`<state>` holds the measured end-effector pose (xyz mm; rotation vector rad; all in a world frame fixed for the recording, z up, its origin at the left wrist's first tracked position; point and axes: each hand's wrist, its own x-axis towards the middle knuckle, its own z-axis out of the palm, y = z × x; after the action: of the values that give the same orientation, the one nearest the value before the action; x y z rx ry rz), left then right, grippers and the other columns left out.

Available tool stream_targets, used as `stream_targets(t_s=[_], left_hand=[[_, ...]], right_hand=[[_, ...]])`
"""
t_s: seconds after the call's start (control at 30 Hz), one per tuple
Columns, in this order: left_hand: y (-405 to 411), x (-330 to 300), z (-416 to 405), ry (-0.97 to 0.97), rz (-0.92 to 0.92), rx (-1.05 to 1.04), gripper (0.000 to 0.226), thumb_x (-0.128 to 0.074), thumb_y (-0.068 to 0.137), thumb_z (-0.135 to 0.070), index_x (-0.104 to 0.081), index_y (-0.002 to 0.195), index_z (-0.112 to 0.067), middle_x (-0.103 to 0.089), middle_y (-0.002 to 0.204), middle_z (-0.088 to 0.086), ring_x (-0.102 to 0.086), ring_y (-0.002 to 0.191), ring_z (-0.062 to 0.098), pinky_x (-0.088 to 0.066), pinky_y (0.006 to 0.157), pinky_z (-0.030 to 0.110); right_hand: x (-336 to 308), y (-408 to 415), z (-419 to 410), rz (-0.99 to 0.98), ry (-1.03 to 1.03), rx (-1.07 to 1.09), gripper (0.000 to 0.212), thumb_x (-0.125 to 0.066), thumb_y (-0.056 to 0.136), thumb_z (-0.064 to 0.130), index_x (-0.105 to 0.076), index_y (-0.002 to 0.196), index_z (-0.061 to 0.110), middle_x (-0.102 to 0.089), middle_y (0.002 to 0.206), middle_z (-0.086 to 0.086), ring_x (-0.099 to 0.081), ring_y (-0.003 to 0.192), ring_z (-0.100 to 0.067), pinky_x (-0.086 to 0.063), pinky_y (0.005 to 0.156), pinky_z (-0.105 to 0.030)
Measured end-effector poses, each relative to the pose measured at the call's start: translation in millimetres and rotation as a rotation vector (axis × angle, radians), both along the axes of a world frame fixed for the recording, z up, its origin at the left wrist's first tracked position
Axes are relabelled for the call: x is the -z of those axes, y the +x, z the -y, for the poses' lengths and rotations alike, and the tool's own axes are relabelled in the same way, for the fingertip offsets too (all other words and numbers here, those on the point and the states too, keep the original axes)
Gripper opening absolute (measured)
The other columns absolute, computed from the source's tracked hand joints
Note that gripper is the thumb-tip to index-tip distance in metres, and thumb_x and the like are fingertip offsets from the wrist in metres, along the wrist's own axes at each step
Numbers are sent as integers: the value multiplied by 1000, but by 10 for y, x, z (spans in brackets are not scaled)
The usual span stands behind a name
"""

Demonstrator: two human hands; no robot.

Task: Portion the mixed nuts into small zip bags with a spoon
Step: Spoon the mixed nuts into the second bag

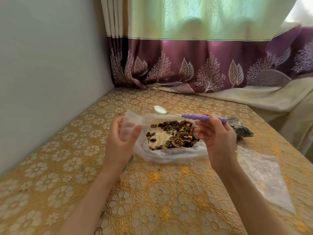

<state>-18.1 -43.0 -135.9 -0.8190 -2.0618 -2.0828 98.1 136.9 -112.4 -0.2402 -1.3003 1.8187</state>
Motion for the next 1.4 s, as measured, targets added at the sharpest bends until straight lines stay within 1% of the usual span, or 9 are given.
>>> stream_targets(t_s=[0.17,0.27,0.5,0.7,0.93,1.03,1.23,1.33,1.4], left_hand=[[18,-26,17,-4,-63,-7,44,-63,73,-52,-43,111,-44,-57,111,-16,-62,88,-8,-51,59,11],[13,-17,12,-35,-96,-9,52,-62,72,-55,-44,117,-37,-57,113,-15,-61,88,-8,-51,59,12],[-12,21,10,-57,-126,-9,54,-63,74,-51,-43,120,-32,-57,114,-14,-60,89,-10,-50,58,10],[-12,35,9,-48,-116,14,51,-64,76,-48,-44,120,-34,-58,113,-16,-60,92,-8,-51,60,11],[-19,46,14,-94,-133,-17,63,-63,70,-67,-42,121,-38,-55,112,-24,-56,98,-11,-51,69,14],[-21,38,5,-98,-125,-21,66,-60,68,-68,-42,123,-35,-56,111,-22,-57,100,-5,-51,73,19],[33,2,2,-93,-112,3,39,-61,72,-54,-41,105,-48,-51,100,-29,-52,84,-24,-42,55,0],[23,35,-22,-149,-87,20,55,-59,70,-64,-45,115,-37,-55,104,-25,-60,87,-7,-51,58,13],[19,68,-49,-187,-73,22,56,-57,67,-67,-43,114,-40,-55,101,-29,-58,89,-8,-51,64,18]], right_hand=[[140,-9,-74,222,101,115,28,-44,98,13,-58,80,-2,-72,66,-9,-53,44,-10,-38,38,-17],[201,1,-81,293,173,178,28,-43,97,10,-57,76,-2,-70,58,-5,-51,39,-9,-34,35,-17],[233,15,-109,343,328,349,23,-44,98,16,-55,80,4,-73,66,-1,-59,45,-13,-43,48,-22],[264,-16,-55,360,455,416,18,-49,96,14,-55,80,13,-72,68,4,-63,50,-9,-51,50,-27],[288,-20,-82,359,318,348,16,-50,97,14,-61,87,9,-74,79,-3,-67,60,-16,-53,54,-26],[291,-39,-61,349,299,317,15,-49,97,13,-60,88,10,-74,81,-3,-67,63,-15,-53,56,-25],[267,-12,-59,280,198,263,16,-49,96,9,-60,86,13,-75,76,-1,-66,64,-19,-56,59,-28],[215,1,-31,217,203,242,18,-48,96,7,-61,84,13,-73,69,4,-65,60,-12,-54,55,-20],[163,19,-5,166,208,224,18,-48,96,6,-60,85,12,-73,67,4,-65,59,-11,-52,53,-18]])
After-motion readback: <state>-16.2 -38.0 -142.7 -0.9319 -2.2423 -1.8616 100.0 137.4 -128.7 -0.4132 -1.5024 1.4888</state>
